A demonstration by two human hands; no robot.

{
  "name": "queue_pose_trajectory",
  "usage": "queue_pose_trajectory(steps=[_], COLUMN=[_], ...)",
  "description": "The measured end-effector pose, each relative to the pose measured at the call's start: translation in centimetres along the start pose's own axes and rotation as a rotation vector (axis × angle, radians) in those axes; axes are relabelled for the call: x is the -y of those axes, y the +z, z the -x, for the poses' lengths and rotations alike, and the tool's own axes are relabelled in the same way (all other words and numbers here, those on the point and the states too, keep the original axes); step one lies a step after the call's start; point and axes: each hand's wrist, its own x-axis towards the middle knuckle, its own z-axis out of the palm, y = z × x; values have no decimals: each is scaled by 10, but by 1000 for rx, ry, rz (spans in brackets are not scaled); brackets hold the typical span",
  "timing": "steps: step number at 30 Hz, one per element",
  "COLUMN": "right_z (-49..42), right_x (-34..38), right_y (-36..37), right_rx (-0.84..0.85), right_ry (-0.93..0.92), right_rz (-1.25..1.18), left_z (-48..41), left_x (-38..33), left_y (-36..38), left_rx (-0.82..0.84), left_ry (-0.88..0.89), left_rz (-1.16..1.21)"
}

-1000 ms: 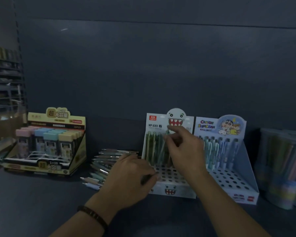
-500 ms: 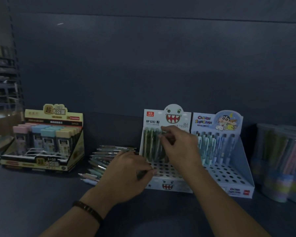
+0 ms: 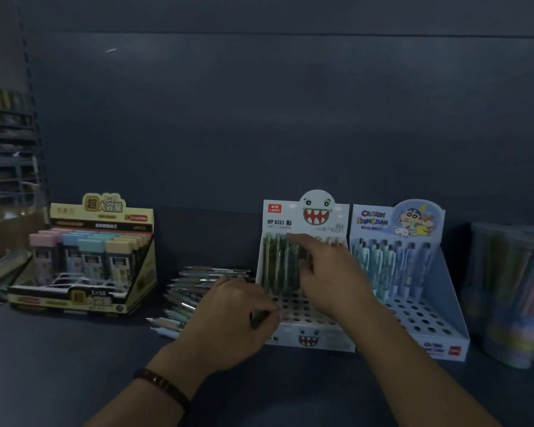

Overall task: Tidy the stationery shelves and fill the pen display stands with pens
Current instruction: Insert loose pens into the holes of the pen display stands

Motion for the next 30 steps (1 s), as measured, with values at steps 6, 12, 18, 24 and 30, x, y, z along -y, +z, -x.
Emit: queue_pose_trajectory(steps=[6,12,18,24,30], right_z=[1,17,36,47,54], right_x=[-4,21,57,72,78], right_y=[2,2,17,32,45], right_rx=[-16,-91,187,285,312], right_ry=[-1,-123,-307,-349,-342], right_rz=[-33,-141,-180,-8,133], left_z=[0,-3,64,89,91], left_x=[-4,14,46,57,58], left_y=[-10,-56,-94,-82,-80], left_rx=[-9,-181,-61,11,76], left_ry=[55,-43,-144,-157,-214], left_rz=[27,30,-73,-68,-9])
